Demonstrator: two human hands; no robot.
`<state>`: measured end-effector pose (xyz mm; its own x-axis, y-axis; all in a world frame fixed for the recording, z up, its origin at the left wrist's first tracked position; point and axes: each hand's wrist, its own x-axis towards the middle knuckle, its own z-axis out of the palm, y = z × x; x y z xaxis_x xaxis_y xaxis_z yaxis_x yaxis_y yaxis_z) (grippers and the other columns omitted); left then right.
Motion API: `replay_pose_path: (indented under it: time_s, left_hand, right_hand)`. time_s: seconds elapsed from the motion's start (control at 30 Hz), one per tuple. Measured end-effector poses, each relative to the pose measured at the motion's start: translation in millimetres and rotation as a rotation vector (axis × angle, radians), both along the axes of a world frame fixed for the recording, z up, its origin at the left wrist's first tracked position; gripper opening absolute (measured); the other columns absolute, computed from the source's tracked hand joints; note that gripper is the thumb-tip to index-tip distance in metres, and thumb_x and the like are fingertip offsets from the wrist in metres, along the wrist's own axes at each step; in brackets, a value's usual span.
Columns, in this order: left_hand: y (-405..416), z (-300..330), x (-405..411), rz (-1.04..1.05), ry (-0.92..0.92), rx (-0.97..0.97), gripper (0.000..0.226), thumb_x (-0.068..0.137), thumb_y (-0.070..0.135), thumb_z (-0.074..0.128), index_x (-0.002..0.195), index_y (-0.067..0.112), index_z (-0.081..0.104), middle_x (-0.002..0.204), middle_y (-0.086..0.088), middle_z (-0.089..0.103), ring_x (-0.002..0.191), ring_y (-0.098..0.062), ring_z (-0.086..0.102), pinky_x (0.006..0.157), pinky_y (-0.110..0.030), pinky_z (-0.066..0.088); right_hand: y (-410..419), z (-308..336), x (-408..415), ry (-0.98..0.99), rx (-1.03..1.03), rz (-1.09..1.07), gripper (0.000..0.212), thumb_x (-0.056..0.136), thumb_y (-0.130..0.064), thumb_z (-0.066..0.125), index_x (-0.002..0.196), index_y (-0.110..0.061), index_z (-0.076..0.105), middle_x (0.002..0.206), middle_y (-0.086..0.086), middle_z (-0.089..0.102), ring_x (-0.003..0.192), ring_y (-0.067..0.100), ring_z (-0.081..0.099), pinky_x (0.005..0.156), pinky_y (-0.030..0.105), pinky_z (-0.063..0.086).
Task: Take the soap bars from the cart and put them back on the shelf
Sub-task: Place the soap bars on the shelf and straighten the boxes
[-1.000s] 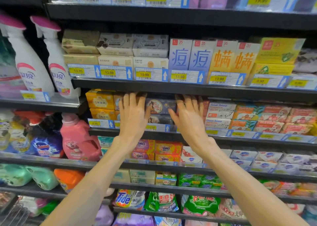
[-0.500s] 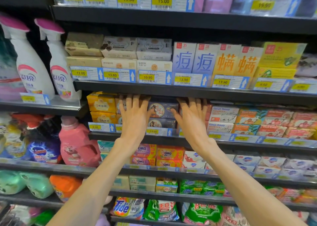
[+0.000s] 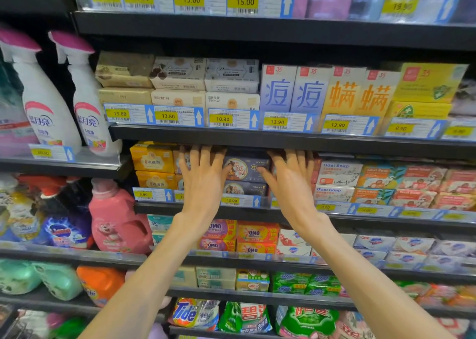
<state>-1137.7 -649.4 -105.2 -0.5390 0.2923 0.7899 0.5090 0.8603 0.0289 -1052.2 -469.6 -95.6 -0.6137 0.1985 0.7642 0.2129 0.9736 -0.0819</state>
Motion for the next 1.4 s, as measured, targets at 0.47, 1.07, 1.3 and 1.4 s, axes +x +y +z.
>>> replay_pose_path:
  time_s: [0.47, 1.07, 1.3, 1.4]
  left_hand:
    - [1, -5, 5, -0.013, -0.116, -0.083, 0.085, 0.075, 0.066, 0.073, 0.137, 0.013, 0.047, 0.142, -0.015, 0.048, 0.136, -0.039, 0.041, 0.116, -0.065, 0.021]
    - [-3, 4, 0, -0.068, -0.030, -0.030, 0.045, 0.101, 0.035, 0.054, 0.141, 0.016, 0.052, 0.146, -0.012, 0.049, 0.140, -0.037, 0.037, 0.118, -0.060, 0.023]
    - [-1, 2, -3, -0.062, -0.037, -0.029, 0.042, 0.099, 0.034, 0.059, 0.137, 0.015, 0.054, 0.145, -0.014, 0.050, 0.140, -0.038, 0.038, 0.114, -0.063, 0.029]
    - [-1, 2, -3, -0.057, -0.019, -0.029, 0.043, 0.098, 0.034, 0.060, 0.137, 0.014, 0.054, 0.144, -0.014, 0.050, 0.139, -0.039, 0.039, 0.115, -0.062, 0.027]
  right_hand:
    - [3, -1, -4, -0.024, -0.009, 0.009, 0.047, 0.096, -0.048, 0.054, 0.135, -0.022, 0.057, 0.145, 0.011, 0.046, 0.139, 0.035, 0.030, 0.115, 0.054, 0.026]
    - [1, 2, -3, -0.046, -0.081, -0.002, 0.046, 0.092, -0.048, 0.064, 0.125, -0.016, 0.065, 0.134, 0.014, 0.053, 0.133, 0.035, 0.031, 0.108, 0.058, 0.034]
    - [2, 3, 1, -0.069, -0.070, 0.019, 0.045, 0.095, -0.051, 0.058, 0.128, -0.021, 0.061, 0.139, 0.010, 0.049, 0.137, 0.035, 0.033, 0.110, 0.056, 0.032]
    - [3, 3, 0, -0.081, -0.050, 0.000, 0.047, 0.095, -0.052, 0.057, 0.132, -0.024, 0.059, 0.141, 0.009, 0.049, 0.139, 0.035, 0.032, 0.113, 0.056, 0.029]
